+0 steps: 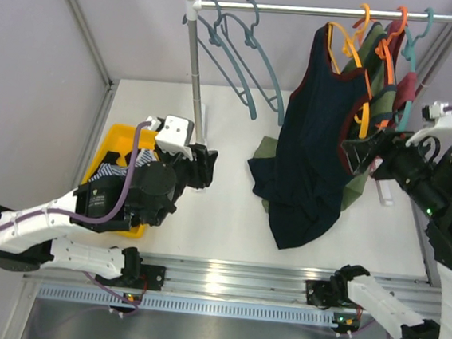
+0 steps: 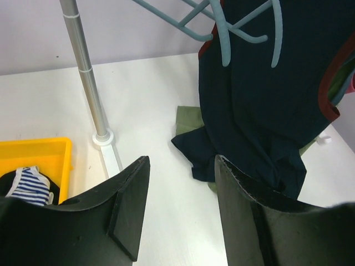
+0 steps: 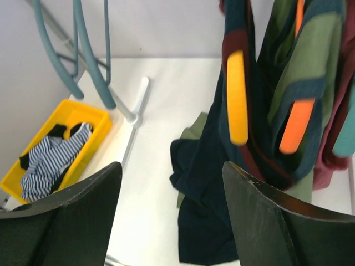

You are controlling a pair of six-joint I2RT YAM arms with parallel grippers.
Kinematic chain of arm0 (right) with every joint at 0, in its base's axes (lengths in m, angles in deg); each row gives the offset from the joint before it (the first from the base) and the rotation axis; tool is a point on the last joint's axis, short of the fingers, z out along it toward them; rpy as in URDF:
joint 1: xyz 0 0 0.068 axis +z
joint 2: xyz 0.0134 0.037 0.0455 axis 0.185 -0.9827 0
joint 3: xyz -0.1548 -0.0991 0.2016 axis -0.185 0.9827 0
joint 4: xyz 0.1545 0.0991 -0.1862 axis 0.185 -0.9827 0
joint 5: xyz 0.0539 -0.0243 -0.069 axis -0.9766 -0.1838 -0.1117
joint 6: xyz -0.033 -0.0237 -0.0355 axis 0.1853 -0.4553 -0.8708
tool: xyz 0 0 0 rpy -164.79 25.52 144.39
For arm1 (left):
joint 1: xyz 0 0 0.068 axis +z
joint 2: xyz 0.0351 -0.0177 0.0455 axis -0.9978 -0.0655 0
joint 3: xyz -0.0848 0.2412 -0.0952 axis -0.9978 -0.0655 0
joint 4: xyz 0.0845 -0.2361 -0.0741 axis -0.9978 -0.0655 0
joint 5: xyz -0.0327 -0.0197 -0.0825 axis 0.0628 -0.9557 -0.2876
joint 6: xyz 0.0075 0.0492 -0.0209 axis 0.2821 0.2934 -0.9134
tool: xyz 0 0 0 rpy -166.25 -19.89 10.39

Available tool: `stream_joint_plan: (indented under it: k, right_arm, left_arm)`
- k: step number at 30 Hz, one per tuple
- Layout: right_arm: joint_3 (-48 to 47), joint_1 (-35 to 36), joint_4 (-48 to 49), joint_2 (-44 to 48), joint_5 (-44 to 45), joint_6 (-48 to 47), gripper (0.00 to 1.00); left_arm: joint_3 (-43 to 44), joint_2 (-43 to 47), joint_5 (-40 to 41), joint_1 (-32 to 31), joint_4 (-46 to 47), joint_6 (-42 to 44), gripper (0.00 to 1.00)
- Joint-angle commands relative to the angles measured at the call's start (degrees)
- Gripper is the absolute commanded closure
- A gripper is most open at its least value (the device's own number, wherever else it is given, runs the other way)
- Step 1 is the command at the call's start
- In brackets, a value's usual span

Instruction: Place the tank top on the hanger

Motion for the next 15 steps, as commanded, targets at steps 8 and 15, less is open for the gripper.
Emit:
stream_joint_plan:
  k: [8,15]
  right_arm:
    - [24.90,-0.71,-2.56,18.82,-4.71,1.78,0.00]
    - [34.31,-0.71,-2.92,24.36,-2.50,4.15,0.00]
  left_arm:
    - [-8.76,4.42,-0.18,0.12,-6.54,-11.82,0.44]
    - [-16.75,5.66,-2.73,0.12,-11.03,-21.84,0.44]
